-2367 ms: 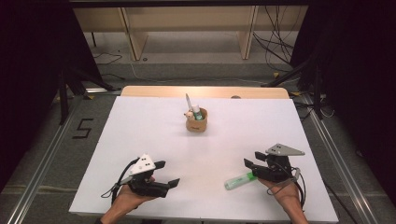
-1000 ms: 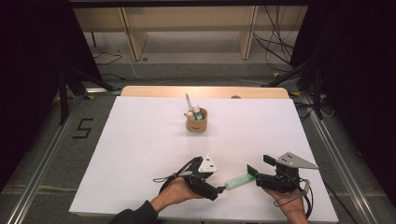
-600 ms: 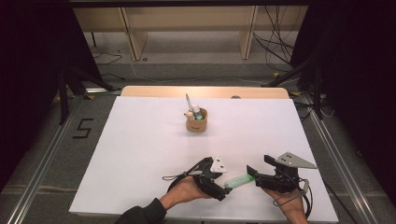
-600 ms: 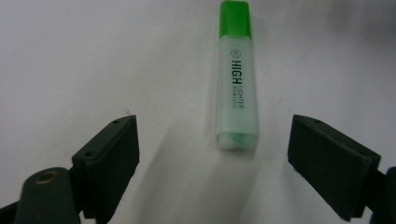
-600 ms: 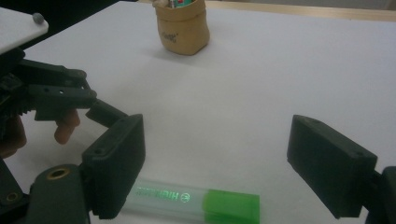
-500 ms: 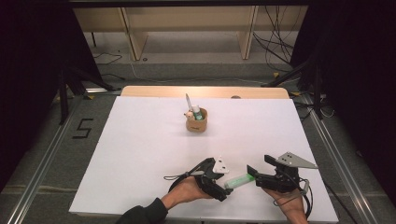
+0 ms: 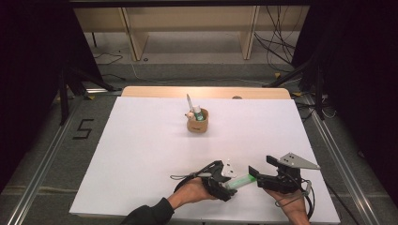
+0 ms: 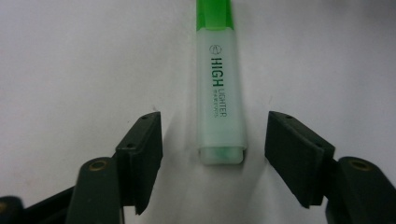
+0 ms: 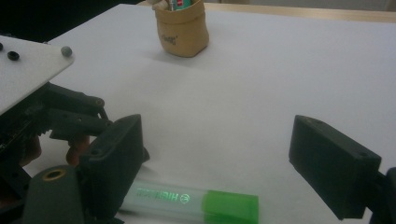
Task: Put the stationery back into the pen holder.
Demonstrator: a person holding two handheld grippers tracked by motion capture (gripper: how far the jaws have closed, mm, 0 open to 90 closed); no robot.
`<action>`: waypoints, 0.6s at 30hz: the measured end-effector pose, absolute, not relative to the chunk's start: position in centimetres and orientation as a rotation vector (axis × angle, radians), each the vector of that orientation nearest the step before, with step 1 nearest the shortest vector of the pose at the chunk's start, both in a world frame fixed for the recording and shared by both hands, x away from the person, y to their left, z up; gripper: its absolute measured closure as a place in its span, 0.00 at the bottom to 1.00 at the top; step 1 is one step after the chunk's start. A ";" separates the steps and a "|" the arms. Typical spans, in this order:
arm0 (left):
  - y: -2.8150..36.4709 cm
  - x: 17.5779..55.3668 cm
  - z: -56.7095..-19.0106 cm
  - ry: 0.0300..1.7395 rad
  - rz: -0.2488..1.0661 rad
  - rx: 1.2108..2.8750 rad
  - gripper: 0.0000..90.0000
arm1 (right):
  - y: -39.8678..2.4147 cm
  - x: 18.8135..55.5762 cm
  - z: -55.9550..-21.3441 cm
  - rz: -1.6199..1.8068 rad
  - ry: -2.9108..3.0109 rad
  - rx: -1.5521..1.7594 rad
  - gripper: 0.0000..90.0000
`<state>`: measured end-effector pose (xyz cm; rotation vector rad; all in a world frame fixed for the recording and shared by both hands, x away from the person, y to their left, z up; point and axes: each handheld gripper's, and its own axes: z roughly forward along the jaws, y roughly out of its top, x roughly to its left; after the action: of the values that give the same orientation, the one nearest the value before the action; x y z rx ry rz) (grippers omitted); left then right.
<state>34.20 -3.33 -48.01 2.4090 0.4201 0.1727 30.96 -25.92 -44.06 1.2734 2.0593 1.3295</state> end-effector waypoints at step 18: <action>-5.0 34.8 -47.3 0.432 0.125 2.522 0.65 | -25.9 31.0 -44.2 1.323 2.069 1.277 0.21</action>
<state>34.83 -5.04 -47.26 2.5219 0.4316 0.1246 31.04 -25.95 -44.21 1.2769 2.0691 1.3235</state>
